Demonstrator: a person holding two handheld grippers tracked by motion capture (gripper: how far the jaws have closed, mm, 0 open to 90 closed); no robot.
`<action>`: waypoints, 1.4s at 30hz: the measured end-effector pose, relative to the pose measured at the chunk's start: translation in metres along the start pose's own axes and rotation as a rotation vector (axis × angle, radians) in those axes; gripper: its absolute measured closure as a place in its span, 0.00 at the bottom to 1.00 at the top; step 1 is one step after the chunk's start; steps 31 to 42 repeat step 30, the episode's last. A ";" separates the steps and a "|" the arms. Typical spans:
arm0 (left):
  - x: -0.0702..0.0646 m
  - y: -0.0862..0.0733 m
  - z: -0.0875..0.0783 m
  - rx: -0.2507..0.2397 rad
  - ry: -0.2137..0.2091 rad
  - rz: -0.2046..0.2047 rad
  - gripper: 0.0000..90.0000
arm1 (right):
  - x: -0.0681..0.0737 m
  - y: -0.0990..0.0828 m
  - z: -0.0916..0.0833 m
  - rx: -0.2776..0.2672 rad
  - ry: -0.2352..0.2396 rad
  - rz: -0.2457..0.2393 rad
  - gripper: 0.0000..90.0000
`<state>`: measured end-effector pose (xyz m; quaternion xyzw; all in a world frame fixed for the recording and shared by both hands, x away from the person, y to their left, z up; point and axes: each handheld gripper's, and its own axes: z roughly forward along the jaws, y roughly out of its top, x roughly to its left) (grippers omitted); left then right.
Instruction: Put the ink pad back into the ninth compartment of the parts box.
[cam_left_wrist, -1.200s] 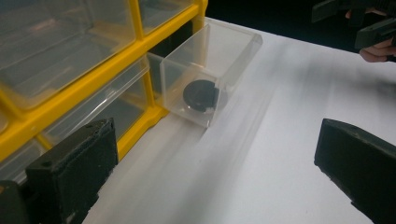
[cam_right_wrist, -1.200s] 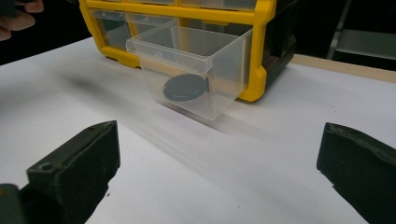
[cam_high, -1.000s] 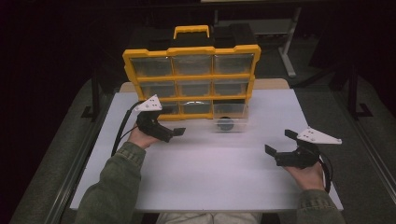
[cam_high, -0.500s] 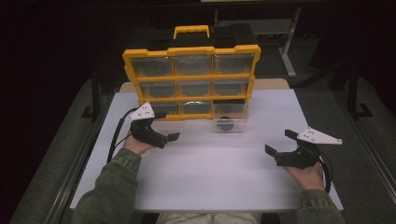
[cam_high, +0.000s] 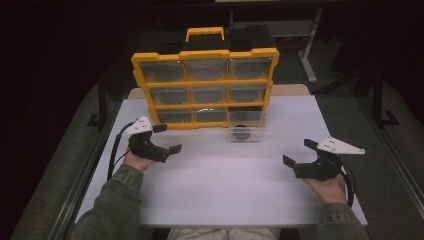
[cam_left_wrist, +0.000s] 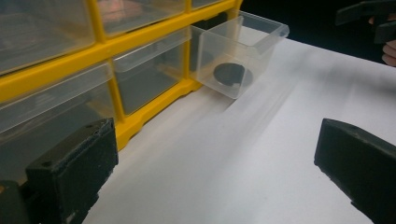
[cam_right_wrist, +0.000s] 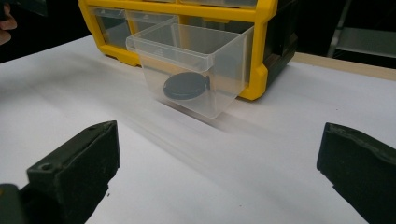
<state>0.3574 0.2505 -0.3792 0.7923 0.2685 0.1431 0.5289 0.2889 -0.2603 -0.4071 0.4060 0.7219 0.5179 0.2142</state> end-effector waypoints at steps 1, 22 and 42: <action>0.000 -0.001 -0.002 -0.019 0.014 -0.002 0.00 | 0.000 0.000 0.000 0.001 0.000 -0.001 0.00; 0.011 -0.031 -0.037 -0.151 0.050 -0.125 0.00 | 0.002 0.000 0.001 0.008 0.006 -0.010 0.00; 0.020 -0.038 -0.044 -0.193 0.069 -0.191 0.00 | 0.003 0.000 0.002 0.014 0.011 -0.012 0.00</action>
